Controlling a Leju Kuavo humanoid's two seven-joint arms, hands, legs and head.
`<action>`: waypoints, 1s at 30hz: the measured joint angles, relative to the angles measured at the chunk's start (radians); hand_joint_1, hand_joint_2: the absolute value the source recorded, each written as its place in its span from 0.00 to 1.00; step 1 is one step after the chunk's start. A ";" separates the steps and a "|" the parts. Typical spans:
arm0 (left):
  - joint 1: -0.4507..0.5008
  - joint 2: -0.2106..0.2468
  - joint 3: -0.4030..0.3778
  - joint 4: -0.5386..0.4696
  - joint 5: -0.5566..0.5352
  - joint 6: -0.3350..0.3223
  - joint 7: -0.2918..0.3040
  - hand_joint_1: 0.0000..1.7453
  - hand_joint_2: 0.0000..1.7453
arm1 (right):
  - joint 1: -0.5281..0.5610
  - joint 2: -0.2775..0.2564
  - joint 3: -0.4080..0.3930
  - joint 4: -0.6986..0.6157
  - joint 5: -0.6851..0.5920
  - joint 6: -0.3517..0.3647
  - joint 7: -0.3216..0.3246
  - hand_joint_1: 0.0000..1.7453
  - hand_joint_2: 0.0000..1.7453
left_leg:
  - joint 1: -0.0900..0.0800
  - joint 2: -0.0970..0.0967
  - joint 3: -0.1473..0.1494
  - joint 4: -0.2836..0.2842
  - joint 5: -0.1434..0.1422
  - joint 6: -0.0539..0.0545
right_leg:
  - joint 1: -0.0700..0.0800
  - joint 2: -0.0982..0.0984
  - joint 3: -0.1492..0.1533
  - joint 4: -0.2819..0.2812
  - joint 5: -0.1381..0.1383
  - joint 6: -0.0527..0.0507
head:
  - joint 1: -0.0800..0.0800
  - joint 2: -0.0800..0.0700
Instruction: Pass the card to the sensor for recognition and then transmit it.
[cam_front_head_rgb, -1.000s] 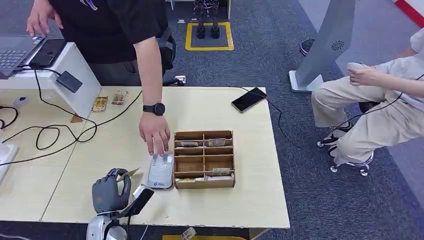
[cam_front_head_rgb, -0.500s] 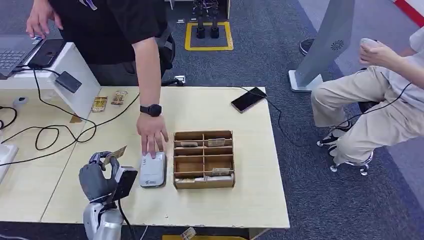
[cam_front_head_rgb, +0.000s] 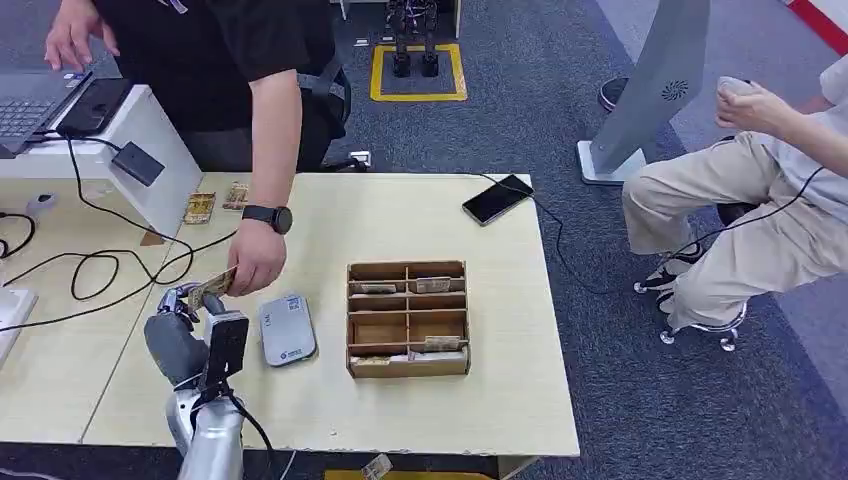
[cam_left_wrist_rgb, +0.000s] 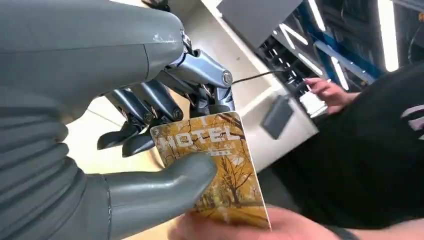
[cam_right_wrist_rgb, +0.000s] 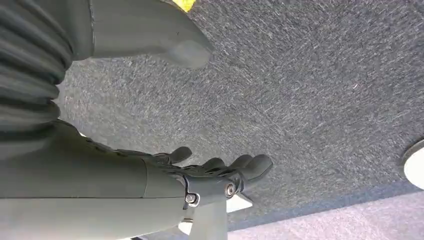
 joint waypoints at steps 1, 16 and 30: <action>-0.004 0.000 -0.017 -0.014 0.012 0.000 0.011 1.00 1.00 | 0.000 0.000 0.000 0.000 0.002 0.000 0.000 0.00 1.00 | 0.000 0.000 0.000 0.000 0.000 0.000 | 0.000 0.000 0.000 0.000 0.000 0.000 | 0.000 0.000; -0.029 -0.002 -0.108 -0.069 0.076 -0.003 0.040 0.00 1.00 | -0.002 0.000 0.000 -0.004 0.015 0.000 0.002 0.00 1.00 | 0.000 0.000 0.000 0.000 0.000 0.000 | 0.000 0.000 0.000 0.000 0.000 0.000 | 0.000 0.000; -0.029 -0.003 -0.111 -0.075 0.316 -0.003 -0.028 0.00 1.00 | -0.003 0.000 0.000 -0.012 0.013 0.000 0.006 0.00 1.00 | 0.000 0.000 0.000 0.000 0.000 0.000 | 0.000 0.000 -0.001 0.000 0.000 0.000 | 0.000 0.000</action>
